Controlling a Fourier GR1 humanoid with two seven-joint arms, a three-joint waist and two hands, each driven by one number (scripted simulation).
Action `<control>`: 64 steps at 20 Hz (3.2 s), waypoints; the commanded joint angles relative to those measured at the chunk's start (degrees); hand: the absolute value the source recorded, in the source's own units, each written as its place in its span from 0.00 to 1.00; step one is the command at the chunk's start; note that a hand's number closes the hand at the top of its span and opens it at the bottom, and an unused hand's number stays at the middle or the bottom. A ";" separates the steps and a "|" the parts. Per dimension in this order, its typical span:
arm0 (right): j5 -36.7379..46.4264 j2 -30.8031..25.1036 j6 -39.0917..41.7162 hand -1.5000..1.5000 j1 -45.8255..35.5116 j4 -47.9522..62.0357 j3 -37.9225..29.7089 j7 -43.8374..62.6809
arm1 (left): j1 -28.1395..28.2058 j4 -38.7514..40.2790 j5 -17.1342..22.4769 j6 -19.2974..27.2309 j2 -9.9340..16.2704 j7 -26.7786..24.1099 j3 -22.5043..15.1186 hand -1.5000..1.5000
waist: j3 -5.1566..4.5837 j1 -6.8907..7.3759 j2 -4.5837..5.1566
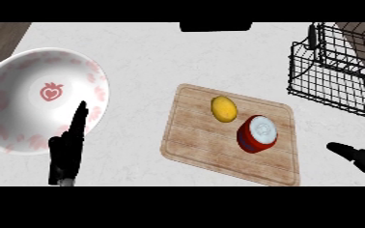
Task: Pick the can from the cutting board and place it in the tiered basket
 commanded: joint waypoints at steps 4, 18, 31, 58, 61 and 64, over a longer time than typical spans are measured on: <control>6.28 -18.15 8.69 0.00 4.09 -11.50 3.16 18.43 | 1.90 1.48 -0.96 0.37 -2.80 0.18 -2.68 0.50 | -0.54 0.33 0.48; 29.26 -18.97 6.88 0.00 -11.53 -19.00 21.24 51.87 | -1.67 3.92 -2.38 -1.09 -4.17 0.59 -2.42 0.50 | -0.25 3.53 1.11; 35.18 -8.22 17.20 0.00 -22.69 -6.85 35.34 60.81 | -0.34 3.83 -0.86 -4.85 -2.48 -0.65 -0.25 0.50 | -0.28 3.51 0.99; 32.63 6.93 29.18 0.00 -30.70 9.67 40.13 64.90 | -0.92 2.01 -2.61 -3.69 -4.44 2.15 0.90 0.50 | -0.19 1.40 0.64; 31.66 7.40 29.73 0.00 -31.03 11.52 38.39 64.13 | 1.13 1.63 -3.48 -3.90 -4.55 1.73 -0.14 0.50 | -0.17 1.59 0.64; 29.07 7.46 31.72 0.00 -30.92 13.68 36.41 63.27 | 1.55 0.25 -3.99 -2.77 -5.14 2.41 -0.09 0.50 | -0.17 1.67 0.63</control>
